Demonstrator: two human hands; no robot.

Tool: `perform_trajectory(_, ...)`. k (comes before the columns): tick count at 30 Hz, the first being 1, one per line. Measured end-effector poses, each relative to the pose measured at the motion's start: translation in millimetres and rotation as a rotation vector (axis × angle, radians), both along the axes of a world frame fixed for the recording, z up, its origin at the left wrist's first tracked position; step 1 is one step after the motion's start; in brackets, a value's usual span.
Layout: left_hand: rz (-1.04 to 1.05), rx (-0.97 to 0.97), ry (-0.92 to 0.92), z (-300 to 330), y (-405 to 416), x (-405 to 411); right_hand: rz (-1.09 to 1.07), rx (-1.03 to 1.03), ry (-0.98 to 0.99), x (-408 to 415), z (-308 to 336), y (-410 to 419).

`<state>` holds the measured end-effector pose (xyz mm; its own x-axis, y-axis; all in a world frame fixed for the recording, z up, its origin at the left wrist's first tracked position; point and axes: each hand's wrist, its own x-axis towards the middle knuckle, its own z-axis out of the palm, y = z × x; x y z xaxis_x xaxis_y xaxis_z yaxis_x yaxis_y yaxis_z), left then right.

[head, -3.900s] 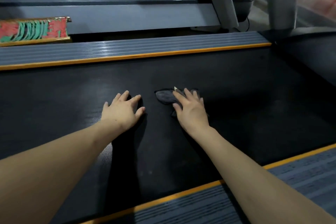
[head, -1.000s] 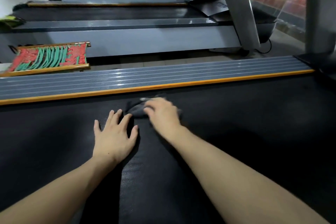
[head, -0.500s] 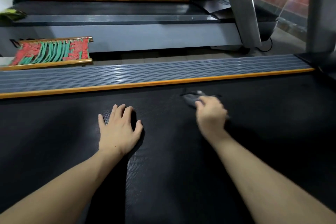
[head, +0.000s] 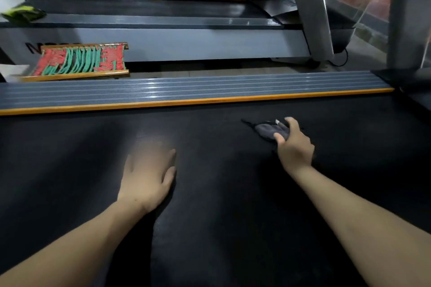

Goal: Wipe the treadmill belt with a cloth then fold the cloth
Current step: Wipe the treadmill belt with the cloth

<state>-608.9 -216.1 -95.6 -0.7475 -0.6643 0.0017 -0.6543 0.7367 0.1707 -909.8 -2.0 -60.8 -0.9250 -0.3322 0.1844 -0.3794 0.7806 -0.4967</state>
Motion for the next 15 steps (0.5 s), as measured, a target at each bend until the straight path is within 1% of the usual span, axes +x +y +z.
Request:
perform_trajectory(2,0.011,0.005,0.020,-5.8,2.9,3.2,-0.010,-0.041,0.004,28.3,-2.0,-28.0)
perform_trajectory(4,0.022,0.000,0.047,-7.8,2.1,-1.7,0.060,-0.046,0.002,62.0,-9.6,-66.5)
perform_trajectory(5,0.026,-0.006,0.053,-8.4,1.4,-3.3,0.122,-0.050,-0.008,79.6,-12.7,-86.6)
perform_trajectory(7,0.027,-0.021,0.055,-9.8,1.0,-1.9,0.319,-0.049,-0.011,108.3,-15.4,-115.5)
perform_trajectory(9,0.026,-0.026,0.058,-10.6,-0.5,0.9,0.487,-0.036,-0.032,109.9,-16.6,-118.4)
perform_trajectory(10,0.025,-0.022,0.057,-10.0,-0.9,1.2,0.513,-0.037,-0.036,100.2,-16.8,-109.2)
perform_trajectory(11,0.024,-0.022,0.057,-9.7,-0.7,1.3,0.490,-0.046,-0.019,85.5,-18.4,-94.8)
perform_trajectory(12,0.028,-0.028,0.060,-9.8,-0.5,1.7,0.423,-0.065,0.012,67.5,-18.9,-77.4)
perform_trajectory(13,0.034,-0.034,0.065,-10.1,0.2,2.0,0.324,-0.077,0.038,47.8,-19.1,-57.7)
perform_trajectory(15,0.039,-0.037,0.073,-10.6,1.0,0.7,0.129,-0.030,0.069,10.2,-17.7,-17.6)
